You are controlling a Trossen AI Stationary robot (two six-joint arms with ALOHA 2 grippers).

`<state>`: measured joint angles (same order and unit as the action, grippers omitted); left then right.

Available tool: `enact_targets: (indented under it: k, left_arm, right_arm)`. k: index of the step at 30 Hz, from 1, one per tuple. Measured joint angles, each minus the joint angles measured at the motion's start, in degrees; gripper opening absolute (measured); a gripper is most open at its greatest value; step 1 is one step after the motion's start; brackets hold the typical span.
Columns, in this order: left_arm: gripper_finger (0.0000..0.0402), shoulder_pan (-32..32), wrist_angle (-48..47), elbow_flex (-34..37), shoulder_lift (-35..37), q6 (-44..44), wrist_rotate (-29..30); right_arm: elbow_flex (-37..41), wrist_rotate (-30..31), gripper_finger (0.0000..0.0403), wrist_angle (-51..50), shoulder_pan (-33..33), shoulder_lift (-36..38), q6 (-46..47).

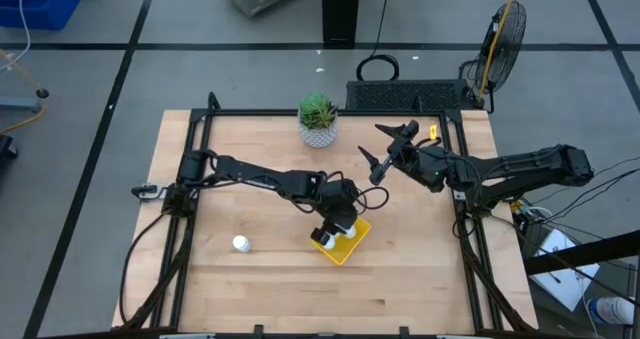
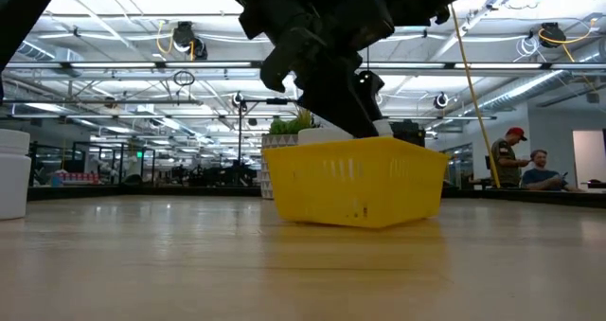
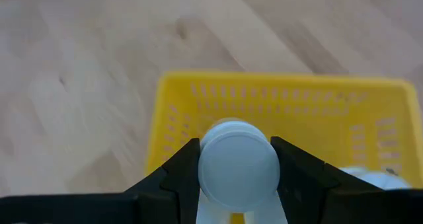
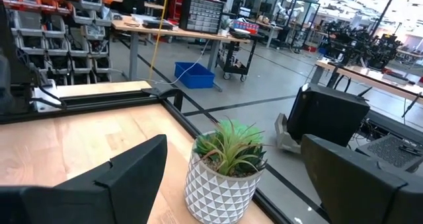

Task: Pick and place pill bottles into a basket
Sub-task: Put the white pill bottle into the yellow basket

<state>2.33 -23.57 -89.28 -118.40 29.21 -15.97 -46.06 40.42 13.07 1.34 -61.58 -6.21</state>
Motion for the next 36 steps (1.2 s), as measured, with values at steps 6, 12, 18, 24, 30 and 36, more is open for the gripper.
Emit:
enact_targets:
  k: [6,12,18,24,30,36]
  left_arm:
    - [0.0159,0.1,1.5,-0.1,-2.2,-1.3,-0.8]
    - [0.0159,0.6,2.0,-0.1,-2.5,-1.6,-0.5]
    - [0.0212,1.4,3.1,0.0,-2.2,-2.4,-0.3]
    - [0.0358,2.5,4.7,0.0,-2.2,-2.8,5.2]
    - [0.0386,3.5,7.4,0.0,-0.5,-5.2,7.7]
    - [0.036,4.0,1.7,0.0,6.4,-7.1,8.9]
  right_arm:
    - [0.0,0.0,0.0338,0.4,0.0,0.0,0.1]
    - [0.0,0.0,0.0338,0.3,0.0,0.0,-0.1]
    - [0.0,0.0,0.0338,0.1,0.0,0.0,-0.2]
    - [0.0,0.0,0.0338,0.0,0.0,0.0,-0.2]
    - [0.0,0.0,0.0338,0.0,0.0,0.0,-0.2]
    - [0.0,0.0,0.0338,-0.1,0.0,0.0,0.0]
